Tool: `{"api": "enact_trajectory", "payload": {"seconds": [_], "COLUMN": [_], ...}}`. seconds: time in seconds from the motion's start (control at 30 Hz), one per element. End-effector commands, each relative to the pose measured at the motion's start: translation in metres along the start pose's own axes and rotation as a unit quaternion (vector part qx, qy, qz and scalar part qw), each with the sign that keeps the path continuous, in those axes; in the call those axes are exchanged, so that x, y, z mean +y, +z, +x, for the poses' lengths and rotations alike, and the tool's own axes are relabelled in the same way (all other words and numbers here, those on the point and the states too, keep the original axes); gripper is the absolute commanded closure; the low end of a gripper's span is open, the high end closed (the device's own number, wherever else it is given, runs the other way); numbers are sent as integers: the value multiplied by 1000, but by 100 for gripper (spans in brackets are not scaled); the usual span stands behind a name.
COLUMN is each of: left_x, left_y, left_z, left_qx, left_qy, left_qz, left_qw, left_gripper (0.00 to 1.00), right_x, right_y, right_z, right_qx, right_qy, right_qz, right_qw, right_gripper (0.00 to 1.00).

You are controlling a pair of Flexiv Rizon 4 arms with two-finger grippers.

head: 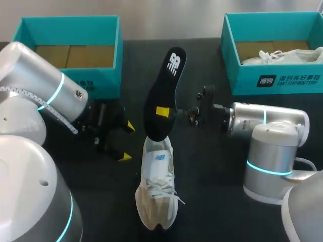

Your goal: Take the shoe out of the shoebox, open the shoe tongue, remove and reinsert the insole, then place the shoe into the shoebox

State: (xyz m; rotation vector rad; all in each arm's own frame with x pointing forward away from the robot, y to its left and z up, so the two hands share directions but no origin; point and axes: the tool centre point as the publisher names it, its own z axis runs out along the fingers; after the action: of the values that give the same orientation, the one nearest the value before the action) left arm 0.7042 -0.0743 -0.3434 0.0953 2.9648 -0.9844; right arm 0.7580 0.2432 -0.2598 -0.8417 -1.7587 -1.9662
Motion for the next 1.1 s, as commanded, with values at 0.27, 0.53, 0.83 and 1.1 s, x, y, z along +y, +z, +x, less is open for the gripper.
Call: {"api": "enact_trajectory", "payload": {"seconds": [0.27, 0.53, 0.83, 1.1], "left_x": [-1, -3, -6, -6], "left_y": [16, 21, 22, 22], "left_z": [7, 12, 11, 11], "left_qx": [6, 9, 12, 12], "left_qy": [26, 30, 26, 26], "left_qz": [7, -2, -2, -2], "left_qw": [1000, 1000, 1000, 1000], "left_gripper": [0, 0, 0, 0], "right_x": [-6, -13, -16, -20], "right_y": [1, -2, -5, -2], "right_z": [-2, 0, 4, 7], "right_qx": [-4, 5, 3, 7], "right_qy": [-6, -33, -41, -62], "right_qz": [9, 11, 15, 30], "right_qw": [1000, 999, 999, 998], "right_gripper": [100, 100, 100, 100]}}
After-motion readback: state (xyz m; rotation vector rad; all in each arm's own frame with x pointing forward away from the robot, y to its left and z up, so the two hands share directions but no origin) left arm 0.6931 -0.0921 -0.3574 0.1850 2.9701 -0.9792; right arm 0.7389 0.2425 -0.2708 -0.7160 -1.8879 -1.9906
